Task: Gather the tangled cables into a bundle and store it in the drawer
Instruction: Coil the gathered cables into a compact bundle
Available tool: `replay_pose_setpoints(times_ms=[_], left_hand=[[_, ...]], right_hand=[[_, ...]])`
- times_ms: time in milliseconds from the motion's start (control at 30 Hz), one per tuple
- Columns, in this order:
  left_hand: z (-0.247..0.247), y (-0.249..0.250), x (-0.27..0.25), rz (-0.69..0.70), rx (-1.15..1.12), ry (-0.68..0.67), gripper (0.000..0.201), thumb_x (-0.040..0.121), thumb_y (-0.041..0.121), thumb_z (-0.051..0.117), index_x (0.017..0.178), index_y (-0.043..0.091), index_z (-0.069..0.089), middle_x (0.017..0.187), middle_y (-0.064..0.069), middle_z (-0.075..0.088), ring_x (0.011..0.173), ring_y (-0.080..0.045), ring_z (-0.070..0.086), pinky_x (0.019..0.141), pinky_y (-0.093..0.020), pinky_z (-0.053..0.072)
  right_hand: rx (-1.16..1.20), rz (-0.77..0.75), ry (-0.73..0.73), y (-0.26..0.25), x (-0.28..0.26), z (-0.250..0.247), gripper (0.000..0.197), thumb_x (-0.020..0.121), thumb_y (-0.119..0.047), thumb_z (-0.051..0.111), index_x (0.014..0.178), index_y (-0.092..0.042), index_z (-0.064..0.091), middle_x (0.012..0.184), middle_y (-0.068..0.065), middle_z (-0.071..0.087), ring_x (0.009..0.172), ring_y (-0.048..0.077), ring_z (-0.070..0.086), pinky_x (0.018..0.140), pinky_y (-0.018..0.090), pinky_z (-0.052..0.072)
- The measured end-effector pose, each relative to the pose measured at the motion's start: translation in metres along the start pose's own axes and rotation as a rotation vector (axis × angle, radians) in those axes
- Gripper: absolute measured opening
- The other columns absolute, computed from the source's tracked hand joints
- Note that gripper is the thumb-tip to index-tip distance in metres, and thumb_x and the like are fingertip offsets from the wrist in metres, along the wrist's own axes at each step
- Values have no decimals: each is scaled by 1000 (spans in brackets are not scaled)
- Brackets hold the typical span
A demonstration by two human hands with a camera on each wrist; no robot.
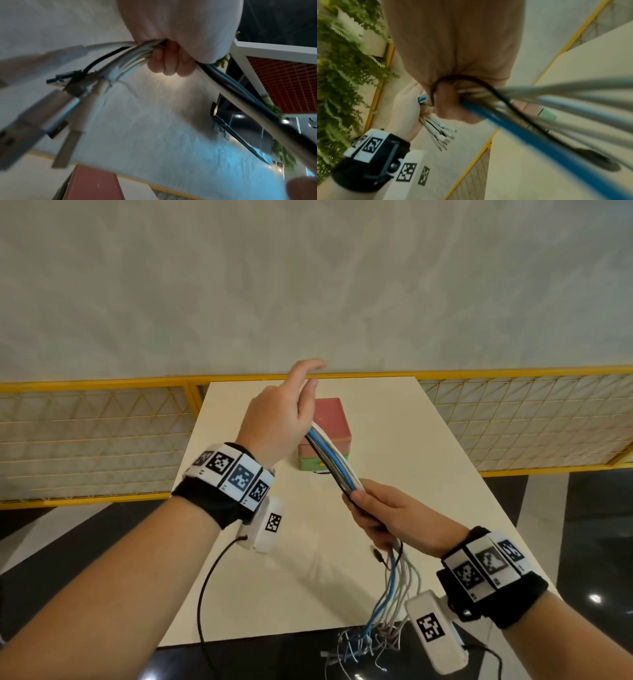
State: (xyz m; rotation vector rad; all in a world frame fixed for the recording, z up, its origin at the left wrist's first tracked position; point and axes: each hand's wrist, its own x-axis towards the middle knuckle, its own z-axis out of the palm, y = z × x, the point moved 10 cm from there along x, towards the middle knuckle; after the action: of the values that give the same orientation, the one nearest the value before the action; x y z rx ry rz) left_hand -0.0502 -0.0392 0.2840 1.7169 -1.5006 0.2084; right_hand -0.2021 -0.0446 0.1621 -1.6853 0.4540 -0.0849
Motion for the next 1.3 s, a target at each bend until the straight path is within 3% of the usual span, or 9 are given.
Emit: replay_pose_setpoints(times_ms=[133,200,333,633,800,967,1100,1200,1300], left_hand=[[18,-19,-4,-106,103,-172,37,105,38,34,116,20,64,60,10,53,52,-6,51,49,-26,31],[26,-16,-8,-102,304,-308,48,103,49,27,107,19,65,68,4,59,66,-21,61,57,-30,36],[60,41,-33,137,265,-436,69,94,65,9,126,31,61,79,7,69,86,-18,61,93,-36,40],[65,30,-42,36,28,-421,71,91,72,16,135,32,54,78,4,72,79,-19,67,68,-33,50],[34,22,-26,141,178,-188,38,103,43,36,122,25,64,45,12,38,46,-22,47,50,-30,35],[16,10,-18,51,157,-55,42,100,46,34,116,23,66,62,-1,64,57,-33,59,54,-38,49],[34,-9,-25,-35,217,-188,44,103,49,32,108,22,66,65,0,63,63,-28,60,56,-35,46],[61,-29,-36,-112,387,-457,56,101,54,24,97,21,69,71,1,63,66,-24,60,54,-30,38],[67,-13,-42,-32,415,-479,62,102,53,16,105,24,70,76,1,68,74,-24,64,68,-32,39]], right_hand=[[-131,-10,104,-6,1,-11,17,102,-19,37,90,-10,47,66,-2,38,44,13,26,39,21,26],[-188,-5,113,-9,3,-9,16,102,-19,37,91,-10,44,71,2,42,44,13,28,40,22,28],[-292,-22,115,-22,12,-3,22,101,-17,36,80,-14,42,65,2,41,45,13,28,40,21,30],[102,-4,-15,-17,12,13,21,102,-13,37,85,-10,49,63,6,39,60,26,65,61,33,49],[170,35,-118,1,-1,16,26,101,-26,34,86,-8,46,60,2,39,70,28,69,68,26,52],[27,70,-111,22,-2,12,27,103,-27,29,86,-10,43,62,3,45,62,27,63,65,33,50],[-346,60,119,28,2,-11,24,102,-27,36,86,-15,50,63,-4,45,45,6,39,47,21,37],[-587,26,202,23,6,-22,19,101,-22,37,92,-18,53,65,-8,49,50,3,42,52,15,37],[-628,12,225,16,11,-25,19,101,-20,37,93,-19,54,67,-8,49,57,7,43,58,20,39]])
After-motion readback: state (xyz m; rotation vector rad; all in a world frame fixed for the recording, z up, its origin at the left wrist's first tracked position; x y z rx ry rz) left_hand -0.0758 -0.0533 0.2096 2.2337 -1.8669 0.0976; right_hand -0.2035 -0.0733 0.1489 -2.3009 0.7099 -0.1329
